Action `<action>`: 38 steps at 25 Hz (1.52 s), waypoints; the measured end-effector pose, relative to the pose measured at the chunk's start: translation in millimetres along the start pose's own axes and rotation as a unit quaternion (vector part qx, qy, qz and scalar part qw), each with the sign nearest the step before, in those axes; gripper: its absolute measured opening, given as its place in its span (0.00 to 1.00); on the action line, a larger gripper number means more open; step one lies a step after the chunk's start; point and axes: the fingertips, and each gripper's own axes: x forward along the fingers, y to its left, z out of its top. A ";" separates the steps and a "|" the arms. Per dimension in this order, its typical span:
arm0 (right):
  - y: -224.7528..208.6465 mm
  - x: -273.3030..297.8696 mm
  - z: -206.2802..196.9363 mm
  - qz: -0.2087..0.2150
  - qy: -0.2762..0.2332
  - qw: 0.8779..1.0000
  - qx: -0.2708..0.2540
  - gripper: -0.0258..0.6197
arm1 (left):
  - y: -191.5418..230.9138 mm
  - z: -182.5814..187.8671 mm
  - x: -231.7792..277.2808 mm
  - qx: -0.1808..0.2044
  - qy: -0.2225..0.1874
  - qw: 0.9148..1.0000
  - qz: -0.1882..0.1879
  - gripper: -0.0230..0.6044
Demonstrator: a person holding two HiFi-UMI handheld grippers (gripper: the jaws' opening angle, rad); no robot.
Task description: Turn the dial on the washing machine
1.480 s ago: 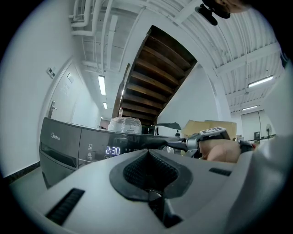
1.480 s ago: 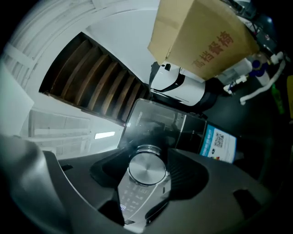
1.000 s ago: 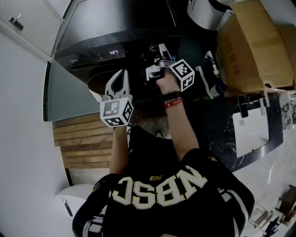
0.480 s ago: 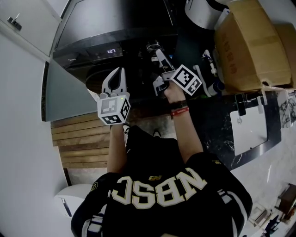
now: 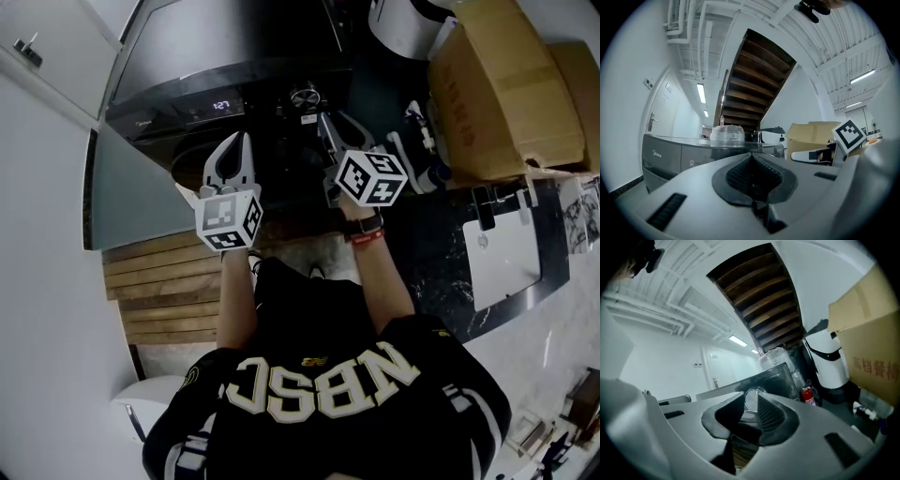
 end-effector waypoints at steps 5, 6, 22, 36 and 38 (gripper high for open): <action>11.5 -10.1 2.1 -0.006 0.001 0.998 -0.069 0.14 | -1.5 3.0 -3.4 0.005 -0.003 1.000 0.002 0.06; 12.9 -11.6 0.7 -0.007 0.001 0.997 -0.080 0.13 | -1.6 3.4 -4.3 0.005 -0.003 1.000 0.002 0.06; 29.2 -34.4 6.1 -0.002 -0.013 0.988 -0.157 0.05 | -7.8 2.4 -16.8 0.026 -0.005 1.000 0.014 0.06; 27.1 -40.5 -11.4 -0.003 0.006 0.986 -0.167 0.06 | -13.3 -18.2 -27.0 0.035 0.017 0.999 0.012 0.06; 26.2 -39.2 -15.0 0.003 0.012 0.985 -0.171 0.06 | -13.1 -19.6 -28.6 0.035 0.016 0.999 0.013 0.06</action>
